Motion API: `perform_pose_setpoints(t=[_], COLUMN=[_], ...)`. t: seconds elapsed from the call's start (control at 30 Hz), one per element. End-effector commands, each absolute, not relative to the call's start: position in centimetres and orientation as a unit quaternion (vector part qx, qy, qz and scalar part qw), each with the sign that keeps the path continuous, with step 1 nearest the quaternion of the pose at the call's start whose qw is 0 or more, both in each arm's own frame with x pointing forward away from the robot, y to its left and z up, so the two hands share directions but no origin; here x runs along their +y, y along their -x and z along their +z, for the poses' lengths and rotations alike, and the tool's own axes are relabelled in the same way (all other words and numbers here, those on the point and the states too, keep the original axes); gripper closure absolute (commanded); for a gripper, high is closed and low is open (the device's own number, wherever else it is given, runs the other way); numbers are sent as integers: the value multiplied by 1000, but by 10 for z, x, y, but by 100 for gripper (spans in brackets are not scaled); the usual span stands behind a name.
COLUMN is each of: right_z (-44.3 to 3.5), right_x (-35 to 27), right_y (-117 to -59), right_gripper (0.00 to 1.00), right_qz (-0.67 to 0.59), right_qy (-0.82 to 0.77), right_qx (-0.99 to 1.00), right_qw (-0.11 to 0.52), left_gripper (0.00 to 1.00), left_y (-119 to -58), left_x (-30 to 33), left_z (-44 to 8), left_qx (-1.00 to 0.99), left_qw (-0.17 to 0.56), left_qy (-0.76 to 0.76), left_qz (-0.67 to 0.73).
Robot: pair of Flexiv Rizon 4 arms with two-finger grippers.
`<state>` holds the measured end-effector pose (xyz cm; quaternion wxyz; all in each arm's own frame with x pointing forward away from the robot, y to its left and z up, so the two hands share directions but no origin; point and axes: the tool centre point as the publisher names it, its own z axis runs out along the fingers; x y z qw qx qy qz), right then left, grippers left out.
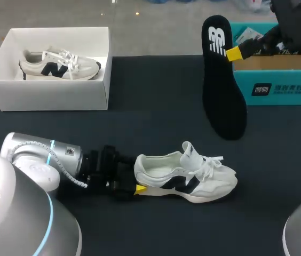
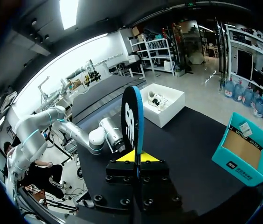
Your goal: Take the shoe out of the shoebox, open the shoe tongue, remove and reinsert the insole, then place the shoe into the shoebox
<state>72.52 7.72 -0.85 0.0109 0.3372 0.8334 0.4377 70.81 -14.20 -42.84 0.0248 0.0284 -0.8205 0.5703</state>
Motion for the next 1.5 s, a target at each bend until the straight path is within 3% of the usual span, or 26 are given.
perform_pose_setpoints(t=[0.03, 0.53, 1.07, 1.5], right_z=[-10, -8, 39, 78], right_x=[71, 69, 22, 40], right_y=[-715, -716, -696, -678], right_gripper=[100, 100, 100, 100], right_qz=[434, 434, 490, 484], right_qy=[-339, -340, -317, -303], right_qx=[834, 833, 809, 819], right_qw=[38, 36, -65, -63], left_gripper=[100, 100, 100, 100], left_y=[-707, -707, -707, -707], left_x=[-141, -141, -141, -141], left_z=[-430, -430, -430, -430], left_qx=[-821, -821, -821, -821], left_qw=[25, 25, 25, 25], left_qy=[-29, -29, -29, -29], left_qz=[570, 570, 570, 570])
